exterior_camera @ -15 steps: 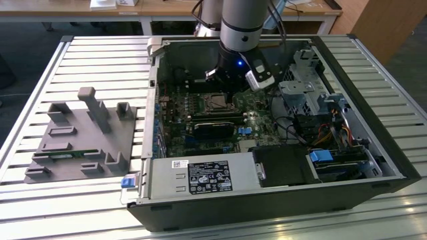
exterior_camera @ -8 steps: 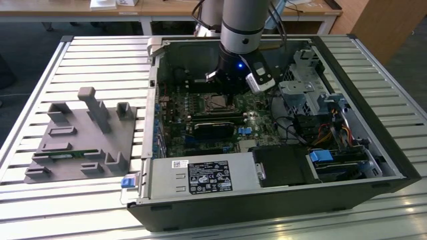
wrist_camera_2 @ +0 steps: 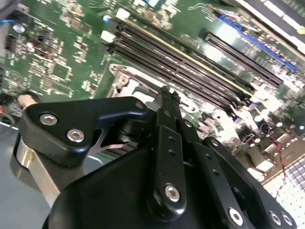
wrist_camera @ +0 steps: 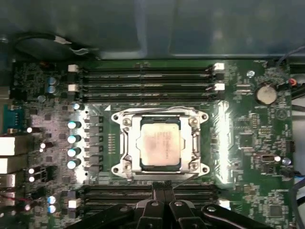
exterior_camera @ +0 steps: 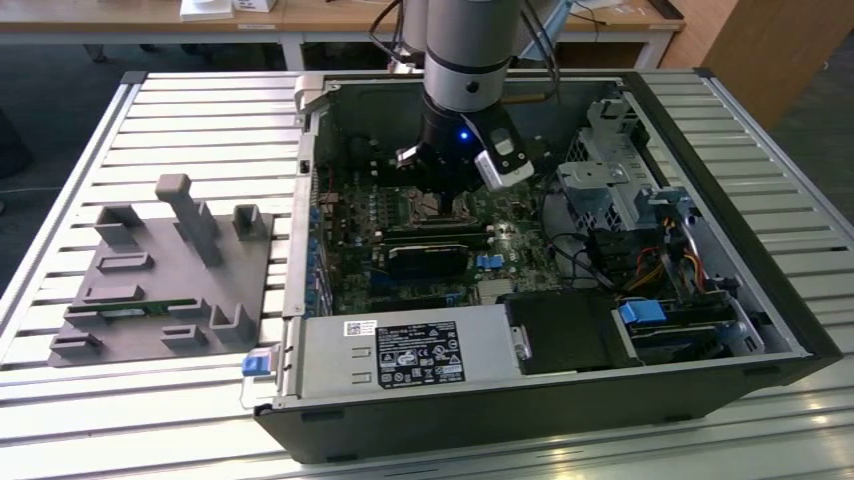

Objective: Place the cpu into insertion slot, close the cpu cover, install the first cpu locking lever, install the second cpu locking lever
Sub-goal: 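Install the second cpu locking lever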

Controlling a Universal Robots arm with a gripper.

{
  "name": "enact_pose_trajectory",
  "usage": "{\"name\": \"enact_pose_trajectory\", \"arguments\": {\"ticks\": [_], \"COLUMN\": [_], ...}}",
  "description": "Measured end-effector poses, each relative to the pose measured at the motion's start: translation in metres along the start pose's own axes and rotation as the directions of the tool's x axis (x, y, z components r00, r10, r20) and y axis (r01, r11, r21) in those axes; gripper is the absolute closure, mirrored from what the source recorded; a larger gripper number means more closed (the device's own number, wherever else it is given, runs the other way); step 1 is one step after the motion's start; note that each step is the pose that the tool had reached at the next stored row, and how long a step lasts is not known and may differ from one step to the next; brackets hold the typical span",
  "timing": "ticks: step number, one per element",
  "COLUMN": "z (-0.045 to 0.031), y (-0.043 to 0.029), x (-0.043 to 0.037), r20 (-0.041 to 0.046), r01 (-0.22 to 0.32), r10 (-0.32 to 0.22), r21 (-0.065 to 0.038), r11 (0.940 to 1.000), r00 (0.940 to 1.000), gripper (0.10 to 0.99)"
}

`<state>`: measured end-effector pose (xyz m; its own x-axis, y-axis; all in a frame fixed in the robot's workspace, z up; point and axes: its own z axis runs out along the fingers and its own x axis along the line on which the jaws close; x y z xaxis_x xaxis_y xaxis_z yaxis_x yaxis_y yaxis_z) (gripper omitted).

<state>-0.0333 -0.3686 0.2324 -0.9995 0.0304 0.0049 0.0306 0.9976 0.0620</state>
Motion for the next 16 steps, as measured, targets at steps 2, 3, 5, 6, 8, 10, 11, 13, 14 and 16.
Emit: {"name": "enact_pose_trajectory", "arguments": {"ticks": [2,3,5,6,8,10,11,13,14,16], "z": [0.0004,0.0006,0.0012,0.0014,0.0013,0.0011,0.001,0.0008,0.0007,0.0006], "y": [-0.0008,-0.0011,-0.0015,-0.0022,-0.005,-0.0084,-0.0102,-0.0137,-0.0153,-0.0171], "x": [0.0054,0.0081,0.0121,0.0131,0.0134,0.0134,0.0133,0.0136,0.0137,0.0151], "r20": [0.0,0.0,0.0,-0.0003,-0.0008,-0.0012,-0.0014,-0.0019,-0.0021,-0.0022], "r01": [0.0,0.0,0.0,0.0,0.0,0.0,0.0,0.0,0.0,0.0], "r10": [0.0,0.0,0.0,0.0,0.0,0.0,0.0,0.0,0.0,0.0], "r21": [0.0,0.0,0.0,-0.002,-0.024,-0.041,-0.047,-0.06,-0.065,-0.071], "r11": [1.0,1.0,1.0,1.0,0.9997,0.9991,0.9989,0.9982,0.9979,0.9975], "r00": [1.0,1.0,1.0,1.0,1.0,1.0,1.0,1.0,1.0,1.0], "gripper": [0.98,0.98,0.98,0.98,0.98,0.98,0.98,0.98,0.98,0.98]}}
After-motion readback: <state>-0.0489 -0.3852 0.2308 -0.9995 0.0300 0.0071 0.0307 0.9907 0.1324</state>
